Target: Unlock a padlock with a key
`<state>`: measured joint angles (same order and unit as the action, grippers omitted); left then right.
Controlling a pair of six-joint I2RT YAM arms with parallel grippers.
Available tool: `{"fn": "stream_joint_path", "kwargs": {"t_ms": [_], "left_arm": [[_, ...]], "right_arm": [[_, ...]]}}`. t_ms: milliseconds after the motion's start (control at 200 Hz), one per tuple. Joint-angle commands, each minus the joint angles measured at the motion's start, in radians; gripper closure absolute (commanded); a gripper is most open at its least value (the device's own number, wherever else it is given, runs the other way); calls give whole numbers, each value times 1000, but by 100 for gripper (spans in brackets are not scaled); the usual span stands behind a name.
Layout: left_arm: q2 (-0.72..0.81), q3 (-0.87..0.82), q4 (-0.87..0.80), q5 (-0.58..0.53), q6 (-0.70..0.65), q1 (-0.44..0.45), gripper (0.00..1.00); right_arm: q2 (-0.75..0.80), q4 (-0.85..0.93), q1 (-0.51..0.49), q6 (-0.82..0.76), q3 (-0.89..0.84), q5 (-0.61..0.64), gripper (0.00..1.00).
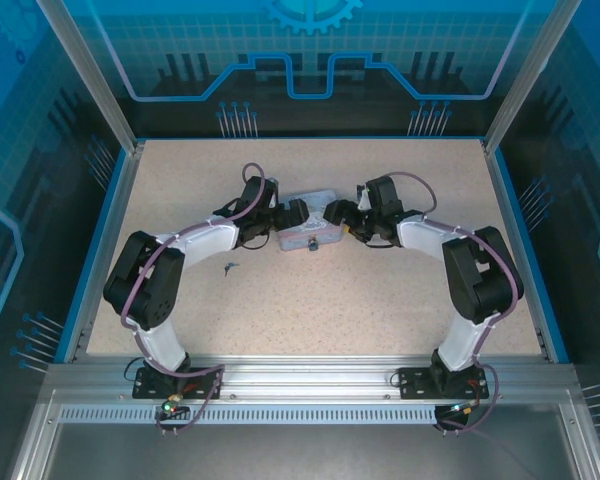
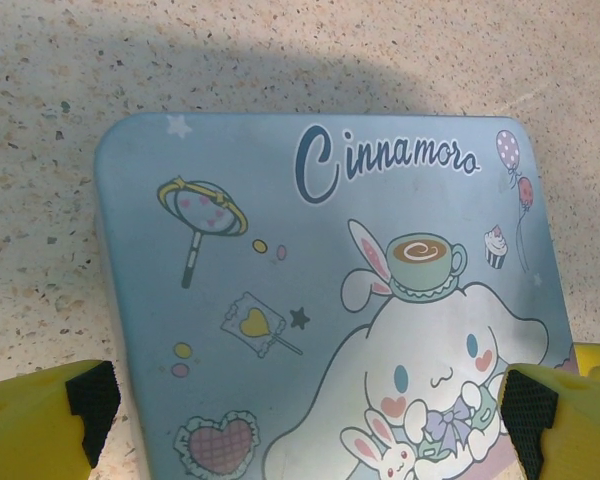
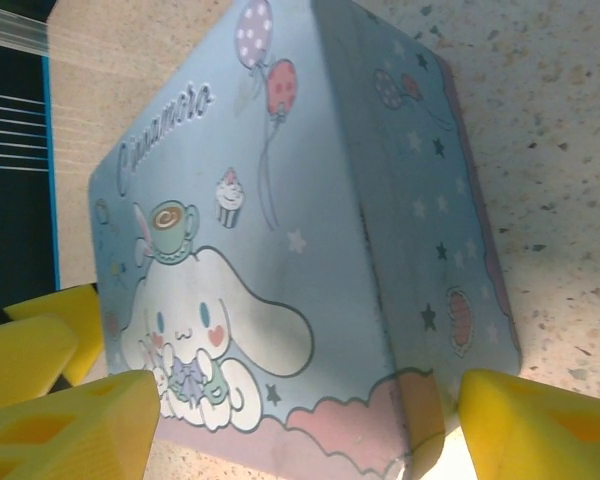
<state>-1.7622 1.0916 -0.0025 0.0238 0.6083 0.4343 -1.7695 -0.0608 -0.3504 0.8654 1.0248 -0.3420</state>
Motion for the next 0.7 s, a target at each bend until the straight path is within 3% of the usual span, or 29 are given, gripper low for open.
{"fn": "stream_joint_path", "kwargs": {"t_ms": [0,345,695], "left_arm": [[35,-14,33,26,27,2,1],[29,15,8,11,-11,1,1],[6,21,27,40,17,1,1]], "right_arm": [[42,-64,-24,27,-29,-33,22],[100,-35,-35,1,-53,28,21],[-7,-31,-24,3,30,1,22]]}}
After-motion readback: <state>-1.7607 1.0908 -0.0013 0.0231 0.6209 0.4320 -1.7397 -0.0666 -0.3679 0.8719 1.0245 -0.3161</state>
